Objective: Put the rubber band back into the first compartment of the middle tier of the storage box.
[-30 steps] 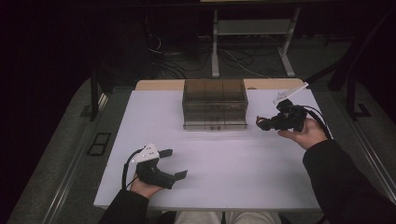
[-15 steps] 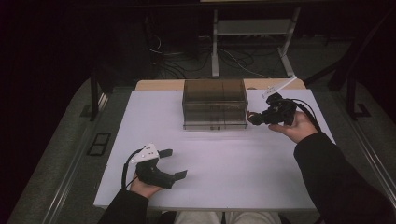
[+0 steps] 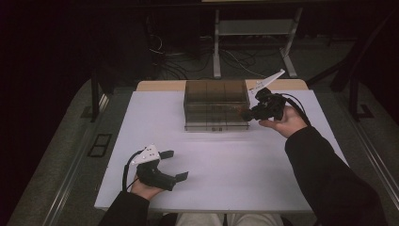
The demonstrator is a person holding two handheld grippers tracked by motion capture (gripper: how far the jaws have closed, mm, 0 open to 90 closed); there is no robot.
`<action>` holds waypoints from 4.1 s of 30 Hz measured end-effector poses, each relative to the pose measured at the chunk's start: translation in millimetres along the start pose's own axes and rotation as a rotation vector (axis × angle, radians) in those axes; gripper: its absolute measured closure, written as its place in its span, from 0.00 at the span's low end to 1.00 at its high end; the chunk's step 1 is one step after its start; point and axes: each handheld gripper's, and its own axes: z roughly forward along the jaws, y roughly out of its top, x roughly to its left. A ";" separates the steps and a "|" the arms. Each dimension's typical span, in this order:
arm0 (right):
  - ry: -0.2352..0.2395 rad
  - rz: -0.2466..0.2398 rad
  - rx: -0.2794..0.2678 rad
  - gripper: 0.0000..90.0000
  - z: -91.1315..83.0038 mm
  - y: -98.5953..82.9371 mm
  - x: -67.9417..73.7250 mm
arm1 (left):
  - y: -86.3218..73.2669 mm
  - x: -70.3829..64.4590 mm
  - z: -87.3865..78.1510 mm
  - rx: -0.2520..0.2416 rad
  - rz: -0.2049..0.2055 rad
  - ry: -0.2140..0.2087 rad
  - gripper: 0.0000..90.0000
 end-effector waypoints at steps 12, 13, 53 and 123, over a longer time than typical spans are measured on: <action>0.017 -0.048 -0.010 0.95 15.2 30.1 7.6 | 0.0 0.1 -0.8 -0.004 -0.002 -0.004 0.00; 0.017 -0.048 -0.010 0.95 15.2 30.1 7.6 | 0.0 0.1 -1.0 -0.004 -0.001 -0.004 0.00; 0.054 -0.064 0.020 0.95 83.0 72.1 9.5 | 0.1 2.3 -1.7 -0.008 0.003 -0.009 0.00; 0.096 -0.039 0.065 0.95 172.0 68.1 9.3 | 0.9 1.8 -2.4 -0.014 0.006 -0.011 0.00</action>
